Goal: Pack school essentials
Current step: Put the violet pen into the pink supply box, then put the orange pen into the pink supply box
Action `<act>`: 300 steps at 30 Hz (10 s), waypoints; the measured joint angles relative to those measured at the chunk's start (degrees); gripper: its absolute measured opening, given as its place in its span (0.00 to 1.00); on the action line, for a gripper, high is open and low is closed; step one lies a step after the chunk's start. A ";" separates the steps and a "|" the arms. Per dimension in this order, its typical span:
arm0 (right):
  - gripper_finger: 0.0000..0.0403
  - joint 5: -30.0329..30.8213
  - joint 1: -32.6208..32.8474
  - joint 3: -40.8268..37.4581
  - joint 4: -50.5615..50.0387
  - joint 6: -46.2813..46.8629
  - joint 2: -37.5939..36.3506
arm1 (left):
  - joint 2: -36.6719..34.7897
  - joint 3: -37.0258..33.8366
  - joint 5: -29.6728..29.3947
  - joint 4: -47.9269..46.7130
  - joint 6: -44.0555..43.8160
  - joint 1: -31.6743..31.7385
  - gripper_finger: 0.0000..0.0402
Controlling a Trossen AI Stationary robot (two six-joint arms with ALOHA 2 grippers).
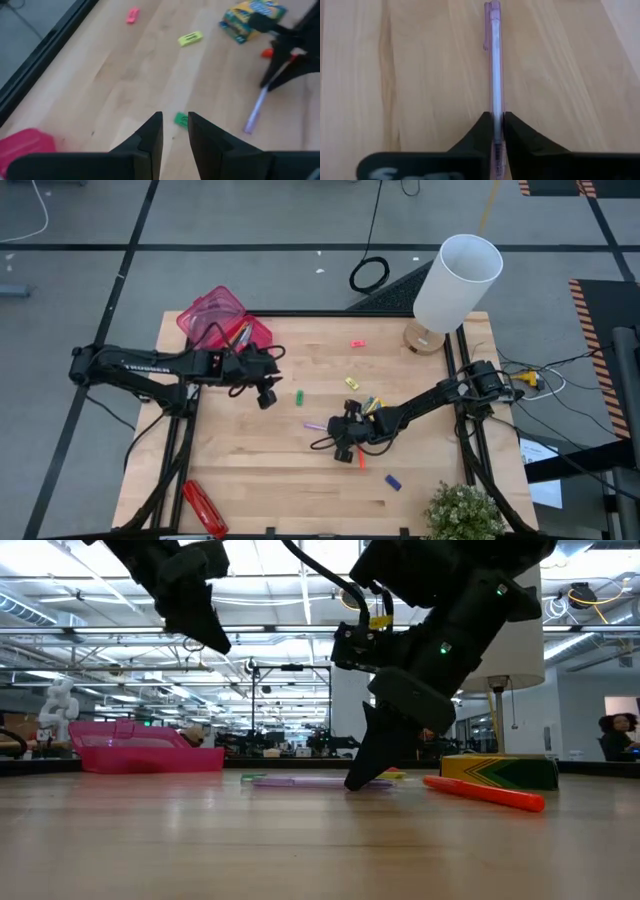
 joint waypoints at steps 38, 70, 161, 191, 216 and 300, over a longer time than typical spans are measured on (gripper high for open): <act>0.09 -2.83 -0.74 -0.17 -13.38 -6.56 -21.78 | 15.22 0.00 -1.92 28.02 23.12 -15.94 0.52; 0.09 -2.85 -0.72 -0.20 -8.96 -0.45 -21.86 | 22.99 -0.09 -6.03 36.77 33.81 -16.86 0.48; 0.59 9.68 10.84 -0.22 -20.87 -1.98 -40.30 | -4.77 -0.08 -19.96 -6.79 16.62 0.76 0.12; 0.59 9.50 10.82 -0.22 -20.00 -2.42 -40.30 | 1.66 -0.13 -10.05 -17.71 10.43 37.61 0.11; 0.59 9.48 10.82 -0.22 -20.41 -0.89 -40.30 | 8.37 -0.13 -6.60 -17.25 11.52 42.32 0.11; 0.59 12.64 20.04 -9.70 -3.48 30.77 -8.99 | -0.63 -0.11 -9.14 0.87 -3.51 -0.25 0.18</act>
